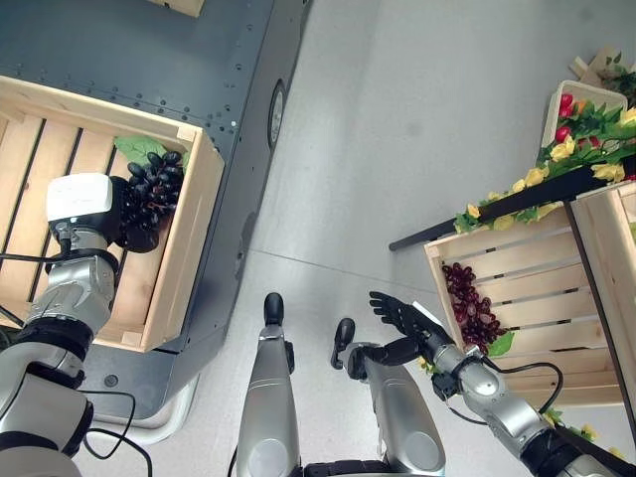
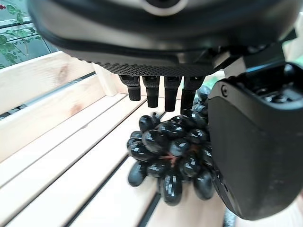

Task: Pick up the fruits from the basket on one side to the basket on the other side

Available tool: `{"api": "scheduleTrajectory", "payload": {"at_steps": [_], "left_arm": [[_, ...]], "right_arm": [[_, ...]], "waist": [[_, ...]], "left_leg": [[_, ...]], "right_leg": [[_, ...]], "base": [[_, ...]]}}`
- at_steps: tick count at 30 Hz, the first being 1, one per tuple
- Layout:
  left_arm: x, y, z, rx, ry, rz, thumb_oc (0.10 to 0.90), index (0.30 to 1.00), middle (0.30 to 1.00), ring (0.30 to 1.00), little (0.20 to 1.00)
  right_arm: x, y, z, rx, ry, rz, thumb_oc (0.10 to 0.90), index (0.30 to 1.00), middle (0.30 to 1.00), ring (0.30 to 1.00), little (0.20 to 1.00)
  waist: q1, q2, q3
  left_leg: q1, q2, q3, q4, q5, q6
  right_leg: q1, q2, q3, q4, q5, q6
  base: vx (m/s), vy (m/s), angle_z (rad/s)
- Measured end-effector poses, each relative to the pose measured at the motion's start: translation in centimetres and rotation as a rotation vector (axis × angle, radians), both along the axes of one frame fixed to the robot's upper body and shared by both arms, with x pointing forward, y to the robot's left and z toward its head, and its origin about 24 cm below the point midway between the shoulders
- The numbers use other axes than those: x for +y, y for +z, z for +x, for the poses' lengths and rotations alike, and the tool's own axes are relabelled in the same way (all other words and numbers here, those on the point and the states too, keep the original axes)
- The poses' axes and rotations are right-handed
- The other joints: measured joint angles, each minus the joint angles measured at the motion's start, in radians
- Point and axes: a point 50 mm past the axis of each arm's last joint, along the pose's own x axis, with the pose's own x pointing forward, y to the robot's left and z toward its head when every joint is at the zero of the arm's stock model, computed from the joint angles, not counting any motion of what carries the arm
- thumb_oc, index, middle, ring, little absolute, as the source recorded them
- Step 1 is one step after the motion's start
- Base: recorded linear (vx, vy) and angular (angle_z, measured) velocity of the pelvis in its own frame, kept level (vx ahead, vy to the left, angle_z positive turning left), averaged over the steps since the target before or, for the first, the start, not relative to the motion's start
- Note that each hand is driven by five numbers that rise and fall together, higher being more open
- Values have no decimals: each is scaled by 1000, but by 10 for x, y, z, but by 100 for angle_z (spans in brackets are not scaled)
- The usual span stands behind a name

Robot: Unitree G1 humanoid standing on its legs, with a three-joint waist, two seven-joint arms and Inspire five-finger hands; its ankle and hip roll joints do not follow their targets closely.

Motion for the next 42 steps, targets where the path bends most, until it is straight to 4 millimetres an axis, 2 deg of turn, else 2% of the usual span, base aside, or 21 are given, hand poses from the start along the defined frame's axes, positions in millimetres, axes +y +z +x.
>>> {"api": "scheduleTrajectory", "payload": {"at_steps": [8, 16, 17, 18, 19, 25, 31, 36, 42], "left_arm": [[0, 3, 2, -25, 16, 24, 800, 900, 900, 900, 900], [-4, -5, 5, -4, 51, 6, 800, 900, 900, 900, 900], [-5, -8, 5, 5, 56, 0, 527, 491, 491, 491, 491], [-5, -9, 5, 8, 60, -3, 489, 434, 434, 434, 434], [-5, -9, 6, 10, 64, -8, 400, 300, 300, 300, 300], [-4, -2, 9, -5, 85, -11, 400, 300, 300, 300, 300], [-4, -14, 5, 32, 89, -19, 400, 300, 300, 300, 300], [0, -34, -8, 71, 98, -29, 400, 300, 300, 300, 300], [6, -41, -18, 54, 111, -48, 400, 300, 300, 300, 300]], "right_arm": [[1, 2, 2, -9, 2, 0, 800, 900, 900, 900, 900], [1, 5, 6, -27, -11, -4, 800, 900, 900, 900, 900], [2, 6, 7, -29, -11, -5, 800, 900, 900, 900, 900], [2, 7, 8, -28, -11, -7, 800, 900, 900, 900, 900], [2, 7, 8, -29, -12, -8, 800, 900, 900, 900, 900], [2, 10, 11, -41, -16, -10, 800, 900, 900, 900, 900], [2, 9, 11, -40, -20, -11, 800, 900, 900, 900, 900], [0, 7, 8, -29, -27, -11, 800, 900, 900, 900, 900], [-1, 5, 6, -23, -31, -9, 800, 900, 900, 900, 900]], "waist": [[-1, 0, 0], [-3, 0, 0], [-4, 0, 0], [-4, 0, 0], [-5, 0, 0], [-7, 0, 0], [-5, 1, 0], [1, 2, 1], [10, 5, 2]], "left_leg": [[-7, -1, 9, 0, 0, 0], [-10, -7, 12, -8, 0, -1], [-11, -9, 13, -15, 1, 0], [-10, -11, 13, -19, 3, -1], [-8, -15, 13, -30, 12, 5], [-8, -21, 14, -34, 15, 9], [-4, -22, 14, -39, 21, 11], [36, -32, 15, -90, 46, 8], [74, -37, 14, -141, 70, 5]], "right_leg": [[-15, -6, 5, 9, 0, 1], [-23, -11, 5, 12, -1, 2], [-26, -15, 6, 11, 0, 2], [-27, -16, 5, 11, 0, 2], [-30, -17, 5, 11, 0, 2], [-30, -22, 1, 11, 0, 4], [-29, -25, -1, 15, 0, 4], [-13, -36, 0, 13, 0, 4], [11, -41, -13, 2, 0, 4]], "base": [[-4, 9, -1], [0, 0, 0], [0, 0, 0], [-7, 31, 5], [-8, 13, 5], [-1, 3, 1], [0, 0, 0], [8, -5, 4], [7, -32, 5]]}}
